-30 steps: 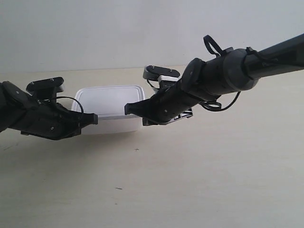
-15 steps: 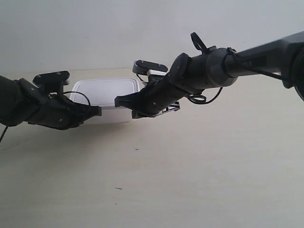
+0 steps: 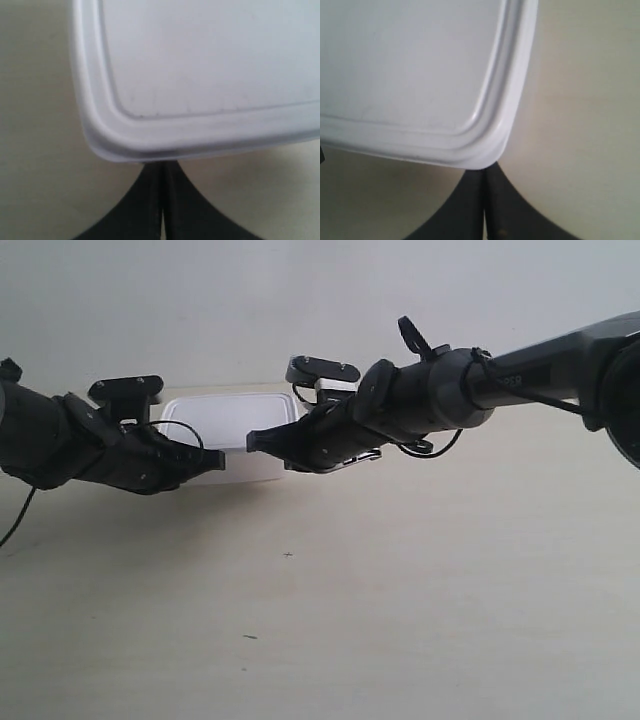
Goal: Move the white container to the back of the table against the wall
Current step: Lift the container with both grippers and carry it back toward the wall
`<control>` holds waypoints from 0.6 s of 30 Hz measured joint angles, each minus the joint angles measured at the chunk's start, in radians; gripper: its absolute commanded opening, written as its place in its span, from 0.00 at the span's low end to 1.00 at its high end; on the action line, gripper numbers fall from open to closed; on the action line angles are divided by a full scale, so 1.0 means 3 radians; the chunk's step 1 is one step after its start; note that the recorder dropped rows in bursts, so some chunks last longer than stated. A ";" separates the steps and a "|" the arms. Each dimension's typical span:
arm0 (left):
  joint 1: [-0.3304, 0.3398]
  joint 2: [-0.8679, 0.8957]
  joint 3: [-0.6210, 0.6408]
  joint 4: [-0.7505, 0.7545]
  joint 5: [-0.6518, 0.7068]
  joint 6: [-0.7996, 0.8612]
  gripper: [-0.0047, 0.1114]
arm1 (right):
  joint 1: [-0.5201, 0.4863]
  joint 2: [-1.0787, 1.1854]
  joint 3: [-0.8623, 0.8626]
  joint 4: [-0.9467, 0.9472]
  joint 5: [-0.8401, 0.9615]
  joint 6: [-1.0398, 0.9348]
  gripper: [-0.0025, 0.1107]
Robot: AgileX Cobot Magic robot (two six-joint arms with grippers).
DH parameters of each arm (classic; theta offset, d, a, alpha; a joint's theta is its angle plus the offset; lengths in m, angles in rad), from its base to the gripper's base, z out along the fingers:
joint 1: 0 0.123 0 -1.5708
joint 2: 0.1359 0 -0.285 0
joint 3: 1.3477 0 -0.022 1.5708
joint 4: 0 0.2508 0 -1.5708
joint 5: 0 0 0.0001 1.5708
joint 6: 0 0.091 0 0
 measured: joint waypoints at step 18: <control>-0.0018 0.0308 -0.0433 0.0013 -0.0008 0.0049 0.04 | 0.0000 0.0336 -0.0712 -0.0042 0.0059 0.0000 0.02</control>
